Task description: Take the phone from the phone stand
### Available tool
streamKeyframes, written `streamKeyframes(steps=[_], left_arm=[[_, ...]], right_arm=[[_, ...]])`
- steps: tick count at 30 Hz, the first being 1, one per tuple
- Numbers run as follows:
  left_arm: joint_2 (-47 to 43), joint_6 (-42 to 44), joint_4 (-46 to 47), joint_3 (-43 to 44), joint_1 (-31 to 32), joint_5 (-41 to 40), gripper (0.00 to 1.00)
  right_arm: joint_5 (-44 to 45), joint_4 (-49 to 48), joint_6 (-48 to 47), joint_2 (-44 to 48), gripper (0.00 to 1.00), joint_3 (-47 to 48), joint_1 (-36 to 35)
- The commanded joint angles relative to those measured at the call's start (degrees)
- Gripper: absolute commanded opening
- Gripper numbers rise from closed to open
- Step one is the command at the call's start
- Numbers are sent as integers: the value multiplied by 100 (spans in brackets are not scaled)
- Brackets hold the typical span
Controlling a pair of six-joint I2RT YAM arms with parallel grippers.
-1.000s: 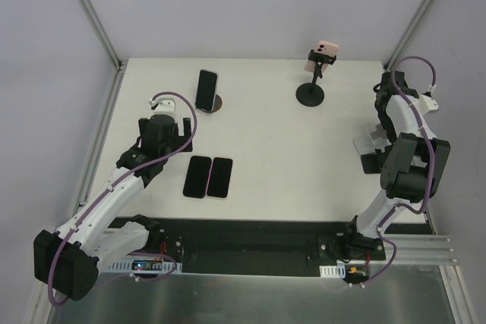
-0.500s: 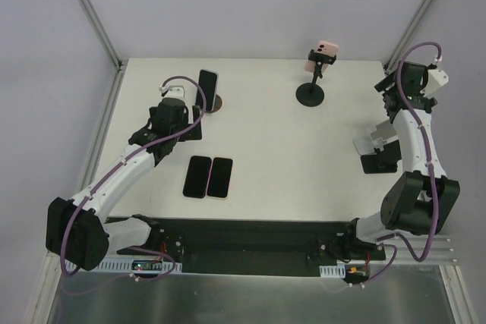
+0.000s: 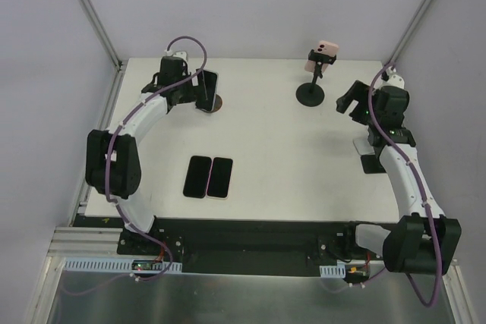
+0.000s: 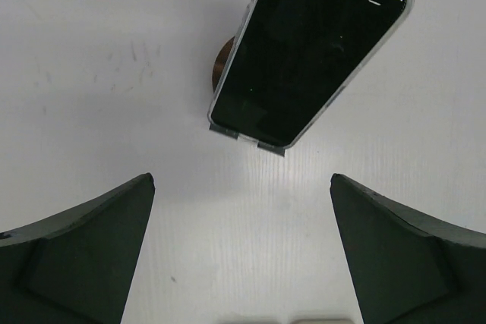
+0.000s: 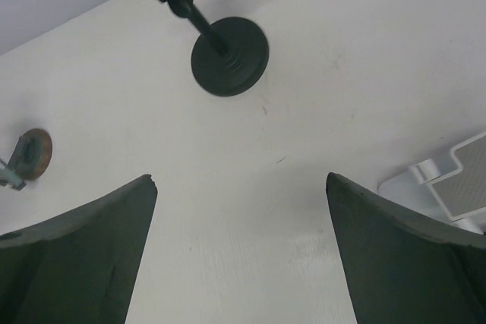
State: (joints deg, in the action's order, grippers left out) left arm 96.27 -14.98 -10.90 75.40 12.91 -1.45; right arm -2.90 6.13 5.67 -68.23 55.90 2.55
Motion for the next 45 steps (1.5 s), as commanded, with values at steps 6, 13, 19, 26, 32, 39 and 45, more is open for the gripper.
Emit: streamKeyframes(steps=[6, 13, 19, 26, 32, 39, 45], left_arm=[[1306, 1120, 464, 1328, -210, 1666, 99], [1605, 1700, 808, 1460, -210, 1798, 99], [1860, 1780, 1010, 1460, -210, 1736, 99], [2080, 1771, 1274, 1522, -210, 1596, 99], [2247, 1683, 1327, 1627, -210, 1718, 99], [2239, 1577, 1336, 1584, -210, 1833, 82], [2019, 1604, 1327, 1443, -210, 1850, 53]], right_arm=[[-651, -139, -251, 775, 96, -483, -246], [-572, 221, -391, 1057, 96, -598, -246], [-580, 371, -453, 1119, 96, -589, -237], [-703, 424, -444, 1075, 96, -536, -246], [-818, 442, -356, 1039, 96, -554, -246], [-862, 442, -304, 1066, 96, -606, -246], [-879, 442, -277, 1127, 96, -650, -246]])
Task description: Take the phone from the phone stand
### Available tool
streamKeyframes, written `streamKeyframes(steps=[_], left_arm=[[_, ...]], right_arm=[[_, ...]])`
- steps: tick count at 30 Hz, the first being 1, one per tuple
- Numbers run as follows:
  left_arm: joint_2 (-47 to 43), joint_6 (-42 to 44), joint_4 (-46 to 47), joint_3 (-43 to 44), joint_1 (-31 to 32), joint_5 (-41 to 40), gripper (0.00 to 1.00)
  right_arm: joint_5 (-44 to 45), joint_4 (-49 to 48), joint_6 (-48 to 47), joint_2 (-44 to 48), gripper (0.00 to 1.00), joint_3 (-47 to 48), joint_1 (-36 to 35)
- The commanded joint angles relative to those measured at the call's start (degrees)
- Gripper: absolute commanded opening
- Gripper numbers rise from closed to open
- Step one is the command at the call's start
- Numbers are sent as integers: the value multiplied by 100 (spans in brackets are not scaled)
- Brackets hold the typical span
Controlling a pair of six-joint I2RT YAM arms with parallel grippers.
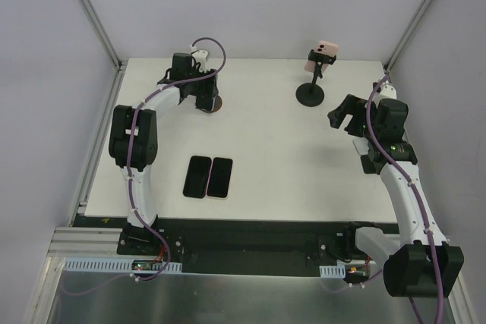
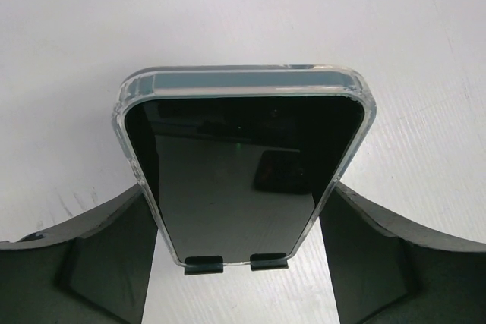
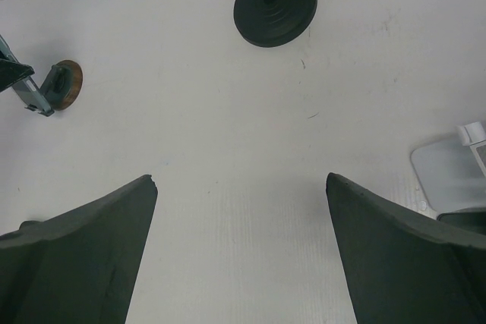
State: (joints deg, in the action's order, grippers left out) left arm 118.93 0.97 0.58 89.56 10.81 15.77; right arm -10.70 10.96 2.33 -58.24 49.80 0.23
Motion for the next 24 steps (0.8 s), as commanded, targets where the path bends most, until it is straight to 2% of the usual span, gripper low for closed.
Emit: streamKeyframes(steps=[1, 2, 4, 9, 17, 24], left_arm=[[-274, 8, 179, 27, 0, 128, 51], [-318, 8, 179, 9, 0, 128, 44], [-432, 0, 179, 9, 0, 128, 37], [-836, -27, 153, -17, 0, 111, 28], [-1504, -53, -31, -132, 0, -135, 20], [-2391, -36, -1120, -579, 0, -671, 17]], right_arm=[[-90, -41, 49, 128, 96, -41, -14], [-90, -41, 48, 128, 96, -41, -14], [-99, -41, 57, 137, 96, -32, -14], [-117, -50, 57, 181, 96, -32, -14], [-187, -41, 92, 137, 96, 21, -14], [-205, -41, 128, 58, 96, 82, -14]])
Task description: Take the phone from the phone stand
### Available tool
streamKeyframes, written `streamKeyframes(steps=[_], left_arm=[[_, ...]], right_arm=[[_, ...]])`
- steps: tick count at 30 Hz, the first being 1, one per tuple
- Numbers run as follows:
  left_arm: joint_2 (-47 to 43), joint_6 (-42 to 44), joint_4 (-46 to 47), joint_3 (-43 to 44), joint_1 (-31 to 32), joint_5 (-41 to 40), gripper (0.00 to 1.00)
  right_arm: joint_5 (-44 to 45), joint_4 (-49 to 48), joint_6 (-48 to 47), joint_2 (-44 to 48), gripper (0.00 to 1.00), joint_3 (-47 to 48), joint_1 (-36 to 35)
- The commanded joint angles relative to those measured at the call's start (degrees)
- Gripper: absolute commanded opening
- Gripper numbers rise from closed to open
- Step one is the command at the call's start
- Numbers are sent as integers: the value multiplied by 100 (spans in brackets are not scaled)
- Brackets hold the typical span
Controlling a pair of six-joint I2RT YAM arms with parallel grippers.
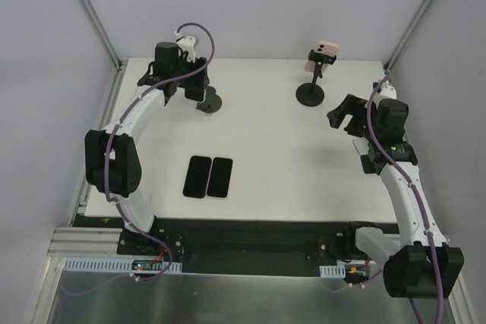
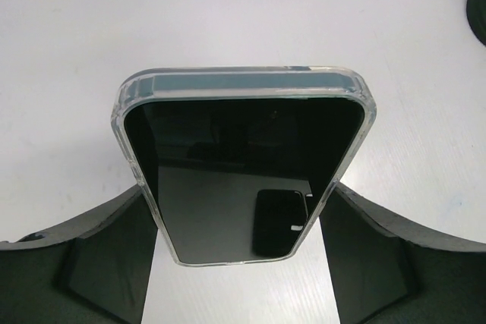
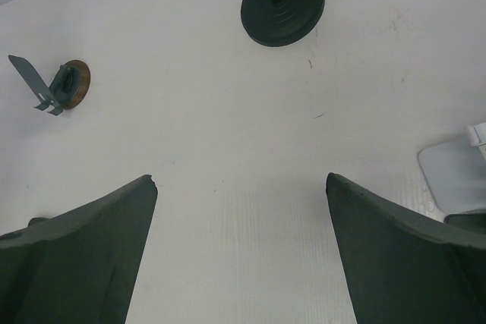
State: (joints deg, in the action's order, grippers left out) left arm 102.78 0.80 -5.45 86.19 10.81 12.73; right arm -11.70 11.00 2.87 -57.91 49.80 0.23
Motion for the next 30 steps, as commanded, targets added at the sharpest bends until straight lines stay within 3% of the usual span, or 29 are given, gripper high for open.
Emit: streamKeyframes(steps=[1, 17, 30], left_arm=[[-882, -27, -666, -330, 0, -516, 17], [-2833, -668, -3066, -2457, -17, -992, 14], [-1771, -590, -3743, -2792, -88, -807, 17]], right_arm=[[-104, -55, 73, 8, 96, 82, -14], [150, 7, -173, -590, 96, 381, -726], [432, 95, -410, -537, 96, 285, -972]])
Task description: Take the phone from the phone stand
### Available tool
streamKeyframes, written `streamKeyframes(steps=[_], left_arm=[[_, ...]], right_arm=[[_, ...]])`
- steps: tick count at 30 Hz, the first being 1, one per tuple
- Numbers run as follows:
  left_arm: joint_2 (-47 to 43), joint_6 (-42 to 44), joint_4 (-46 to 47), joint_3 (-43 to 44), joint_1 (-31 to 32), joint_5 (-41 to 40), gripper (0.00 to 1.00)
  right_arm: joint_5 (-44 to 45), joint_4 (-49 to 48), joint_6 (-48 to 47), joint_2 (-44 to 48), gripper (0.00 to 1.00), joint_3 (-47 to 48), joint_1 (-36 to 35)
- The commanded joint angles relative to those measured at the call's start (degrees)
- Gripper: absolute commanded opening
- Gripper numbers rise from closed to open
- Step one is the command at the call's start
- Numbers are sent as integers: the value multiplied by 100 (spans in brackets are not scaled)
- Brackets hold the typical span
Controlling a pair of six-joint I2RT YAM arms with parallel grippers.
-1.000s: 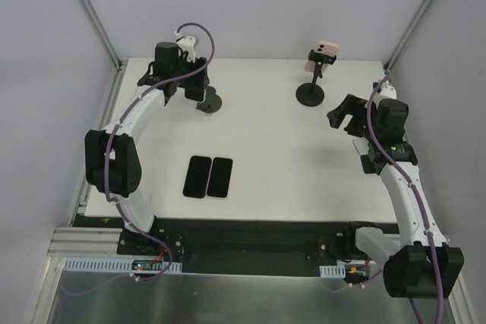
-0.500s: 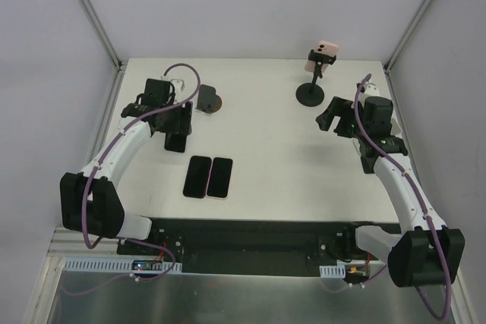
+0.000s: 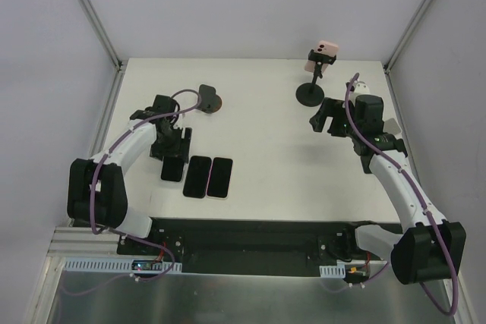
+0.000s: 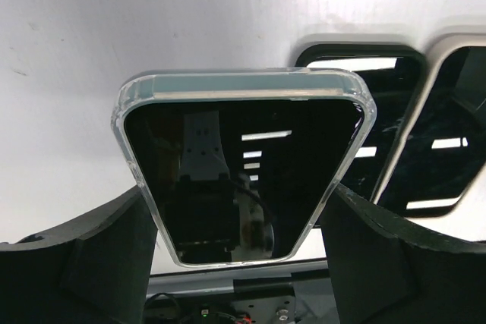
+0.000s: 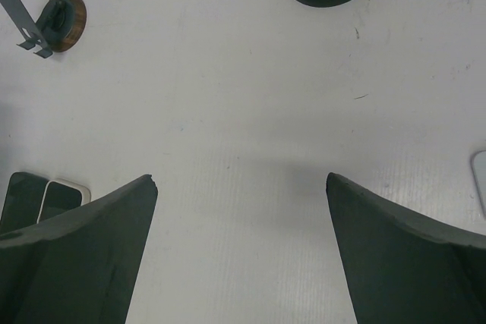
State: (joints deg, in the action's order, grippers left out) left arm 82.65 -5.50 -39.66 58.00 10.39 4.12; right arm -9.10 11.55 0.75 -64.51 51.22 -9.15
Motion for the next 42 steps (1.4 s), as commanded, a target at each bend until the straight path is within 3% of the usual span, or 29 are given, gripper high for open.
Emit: streamKeyframes(steps=[1, 19, 28, 42], left_arm=[[364, 57, -367, 36, -55, 28, 17], [1288, 189, -806, 133, -55, -421, 28], [1367, 207, -789, 194, -55, -254, 45], [1491, 224, -771, 221, -55, -78, 62]], right_arm=[[181, 49, -207, 149, 96, 134, -35], [163, 66, -216, 158, 96, 116, -43], [155, 66, -216, 132, 96, 134, -34], [155, 84, -225, 88, 96, 178, -35]])
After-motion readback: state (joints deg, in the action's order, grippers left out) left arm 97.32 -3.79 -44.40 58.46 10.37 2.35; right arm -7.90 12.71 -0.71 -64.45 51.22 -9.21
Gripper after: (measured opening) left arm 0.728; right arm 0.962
